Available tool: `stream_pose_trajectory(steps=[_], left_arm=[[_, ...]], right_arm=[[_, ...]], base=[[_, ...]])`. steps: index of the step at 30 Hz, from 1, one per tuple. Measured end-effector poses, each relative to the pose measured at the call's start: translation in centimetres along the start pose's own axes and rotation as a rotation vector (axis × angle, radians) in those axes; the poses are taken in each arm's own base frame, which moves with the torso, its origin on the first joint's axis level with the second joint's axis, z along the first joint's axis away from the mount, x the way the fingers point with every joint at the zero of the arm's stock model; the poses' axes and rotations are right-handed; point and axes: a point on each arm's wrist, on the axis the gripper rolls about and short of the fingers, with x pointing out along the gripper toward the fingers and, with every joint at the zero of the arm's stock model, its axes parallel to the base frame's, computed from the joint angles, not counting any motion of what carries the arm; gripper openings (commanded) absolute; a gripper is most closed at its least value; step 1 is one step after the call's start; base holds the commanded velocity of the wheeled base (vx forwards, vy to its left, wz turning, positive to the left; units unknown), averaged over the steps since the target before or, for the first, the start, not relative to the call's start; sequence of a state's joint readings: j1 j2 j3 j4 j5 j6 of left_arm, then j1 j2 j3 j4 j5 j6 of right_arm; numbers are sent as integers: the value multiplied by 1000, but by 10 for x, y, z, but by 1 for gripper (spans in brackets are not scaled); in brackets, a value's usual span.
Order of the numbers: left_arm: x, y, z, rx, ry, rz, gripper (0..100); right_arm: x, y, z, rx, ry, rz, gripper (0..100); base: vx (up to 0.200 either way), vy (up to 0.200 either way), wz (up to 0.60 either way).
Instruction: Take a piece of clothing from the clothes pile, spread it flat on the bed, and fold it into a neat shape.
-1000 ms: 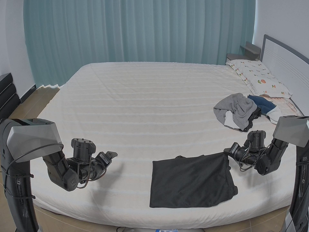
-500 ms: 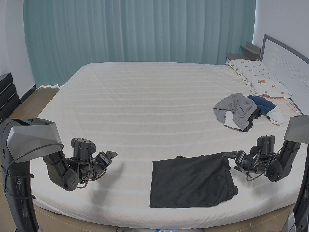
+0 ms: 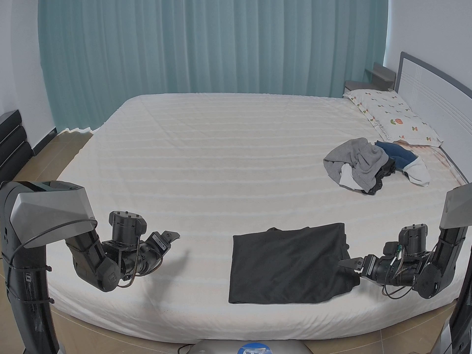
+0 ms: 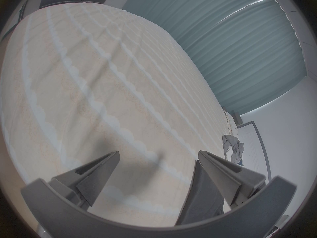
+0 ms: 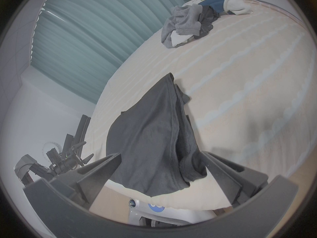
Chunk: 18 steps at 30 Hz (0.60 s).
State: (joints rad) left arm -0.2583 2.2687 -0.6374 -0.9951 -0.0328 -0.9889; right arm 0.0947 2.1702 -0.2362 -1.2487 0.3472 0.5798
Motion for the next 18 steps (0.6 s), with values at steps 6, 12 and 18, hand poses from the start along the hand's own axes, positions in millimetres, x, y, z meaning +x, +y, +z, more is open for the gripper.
stream_pose_trajectory(steps=[6,12,18], left_arm=[[0,0,0,1,0,0,100],[1,0,0,2,1,0,100],[1,0,0,1,0,-1,100]], right_arm=[[7,-5,-8,-19,3,-2,0],[9,-10,-13,-10,23,-31,0],[5,-16,-18,-5,38,-63,0]], base=[[0,0,0],[0,0,0],[0,0,0]])
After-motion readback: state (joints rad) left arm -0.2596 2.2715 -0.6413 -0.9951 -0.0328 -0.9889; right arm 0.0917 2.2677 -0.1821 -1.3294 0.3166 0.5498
